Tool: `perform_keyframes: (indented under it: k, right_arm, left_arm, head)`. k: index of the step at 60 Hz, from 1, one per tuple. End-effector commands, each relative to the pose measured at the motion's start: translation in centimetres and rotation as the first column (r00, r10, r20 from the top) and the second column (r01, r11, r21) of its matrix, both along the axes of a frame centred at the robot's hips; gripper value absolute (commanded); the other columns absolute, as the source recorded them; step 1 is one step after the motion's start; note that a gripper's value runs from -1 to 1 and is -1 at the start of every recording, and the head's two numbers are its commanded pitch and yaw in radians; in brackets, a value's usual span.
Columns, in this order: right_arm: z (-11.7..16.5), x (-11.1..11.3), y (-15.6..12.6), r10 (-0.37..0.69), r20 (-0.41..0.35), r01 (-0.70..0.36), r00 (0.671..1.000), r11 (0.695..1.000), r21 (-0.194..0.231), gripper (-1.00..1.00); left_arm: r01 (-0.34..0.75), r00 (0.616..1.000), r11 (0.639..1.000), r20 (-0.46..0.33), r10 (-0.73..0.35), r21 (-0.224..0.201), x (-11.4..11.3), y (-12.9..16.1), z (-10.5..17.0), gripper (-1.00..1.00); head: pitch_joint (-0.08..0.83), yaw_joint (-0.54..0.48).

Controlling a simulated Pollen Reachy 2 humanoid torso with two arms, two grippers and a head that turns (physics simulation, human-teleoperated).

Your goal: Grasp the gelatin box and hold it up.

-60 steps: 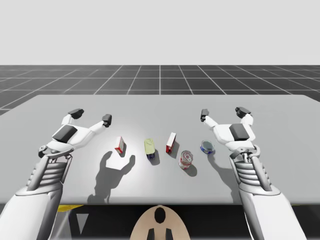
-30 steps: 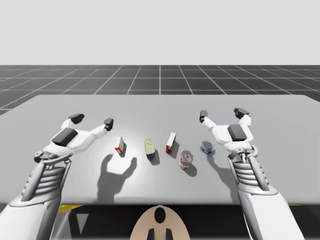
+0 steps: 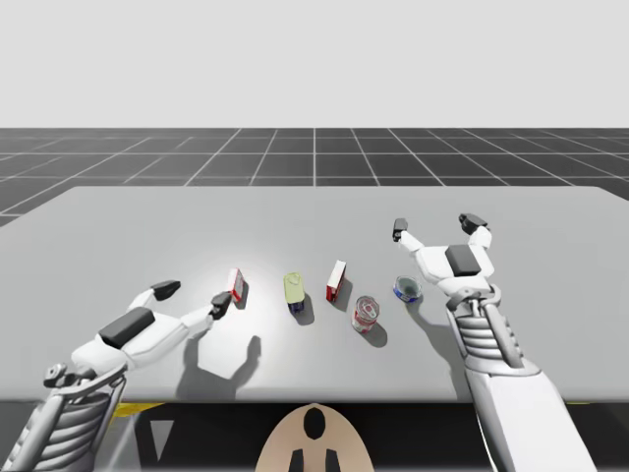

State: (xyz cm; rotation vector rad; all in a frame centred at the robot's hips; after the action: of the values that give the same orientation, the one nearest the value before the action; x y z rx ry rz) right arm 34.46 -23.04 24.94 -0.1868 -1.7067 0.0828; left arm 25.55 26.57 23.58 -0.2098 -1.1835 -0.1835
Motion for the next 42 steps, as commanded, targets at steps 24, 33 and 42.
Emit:
perform_keyframes:
  k: [24,33,42]
  right_arm:
    - [0.3,0.2,-0.3,0.001,0.017,-0.001,1.0,1.0,-0.005,-1.0]
    - [0.3,0.2,-0.3,0.002,0.019,-0.002,1.0,1.0,-0.006,-1.0]
    - [0.4,0.2,-0.4,0.002,0.021,-0.002,1.0,1.0,-0.002,-1.0]
  left_arm:
    - [-0.05,0.988,0.999,-0.142,0.052,0.013,3.1,-3.8,-5.3,-1.0]
    - [-0.096,0.987,0.994,-0.125,0.102,0.051,4.7,-4.3,-5.7,-1.0]
    - [-0.149,0.977,0.986,-0.139,0.159,0.077,6.4,-4.2,-6.5,-1.0]
  head:
    - [0.658,0.37]
    - [0.662,0.37]
    - [0.664,0.37]
